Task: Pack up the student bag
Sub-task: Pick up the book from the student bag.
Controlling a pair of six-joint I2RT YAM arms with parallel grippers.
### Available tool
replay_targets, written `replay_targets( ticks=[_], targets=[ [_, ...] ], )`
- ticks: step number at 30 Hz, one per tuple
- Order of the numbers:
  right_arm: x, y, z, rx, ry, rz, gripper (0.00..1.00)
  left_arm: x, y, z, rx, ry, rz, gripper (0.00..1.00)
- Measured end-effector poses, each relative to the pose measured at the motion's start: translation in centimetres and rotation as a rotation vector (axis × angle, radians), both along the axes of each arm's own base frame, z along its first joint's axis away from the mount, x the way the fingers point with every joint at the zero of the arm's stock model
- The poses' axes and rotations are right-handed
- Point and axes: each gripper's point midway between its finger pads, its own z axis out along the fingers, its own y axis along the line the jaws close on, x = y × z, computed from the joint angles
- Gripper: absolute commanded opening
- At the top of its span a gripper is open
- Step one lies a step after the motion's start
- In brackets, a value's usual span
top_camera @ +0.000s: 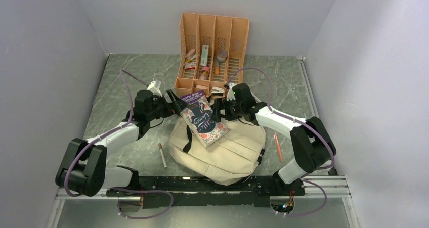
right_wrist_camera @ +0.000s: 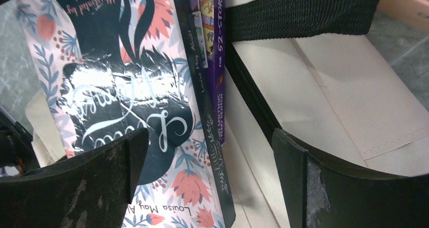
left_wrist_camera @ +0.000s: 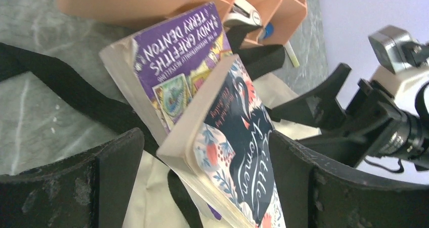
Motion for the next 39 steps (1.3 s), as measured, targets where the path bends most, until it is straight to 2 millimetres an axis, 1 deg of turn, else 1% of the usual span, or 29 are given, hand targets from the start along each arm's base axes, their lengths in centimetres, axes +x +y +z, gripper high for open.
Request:
replay_targets(
  ticks=[2,4,9,13,15,17,22,25,27,30,36,39],
  targets=[
    [-0.4,-0.1,-0.6,-0.011,0.020,0.011,0.97,-0.7,-0.6,0.2,0.008,-0.009,-0.026,0.97],
    [-0.7,0.1,-0.6,-0.003,0.030,0.025,0.97,-1.3,-0.8,-0.1,0.015,-0.009,-0.041,0.97],
    [-1.8,0.7,-0.5,0.033,0.067,0.067,0.97,-2.8,-0.4,-2.7,0.055,0.056,-0.050,0.97],
    [-3.1,0.4,-1.4,0.036,0.120,0.074,0.97,-3.0,-0.1,-4.1,0.083,0.089,-0.050,0.96],
    [-3.6,0.2,-1.9,0.033,0.145,0.072,0.97,-3.1,0.0,-4.8,0.097,0.104,-0.052,0.91],
    [-3.9,0.2,-2.0,0.037,0.155,0.069,0.97,-3.1,0.0,-5.7,0.109,0.127,-0.055,0.83],
    [-4.3,0.2,-2.0,0.059,0.158,0.059,0.97,-2.9,-0.7,-5.9,0.100,0.132,-0.081,0.67],
    [-4.5,0.1,-2.1,0.081,0.159,0.048,0.94,-2.7,-1.2,-6.0,0.091,0.135,-0.101,0.58],
    [-4.6,0.1,-2.0,0.097,0.163,0.038,0.91,-2.7,-1.5,-6.0,0.089,0.138,-0.111,0.55],
    [-4.7,0.0,-1.8,0.131,0.172,0.020,0.86,-2.5,-1.8,-6.0,0.089,0.136,-0.124,0.53],
    [-4.9,-0.2,-0.9,0.220,0.207,-0.009,0.70,-2.4,-2.2,-5.9,0.106,0.121,-0.133,0.52],
    [-4.9,-0.1,-0.3,0.251,0.224,-0.016,0.65,-2.3,-2.3,-5.9,0.115,0.115,-0.132,0.52]
  ],
)
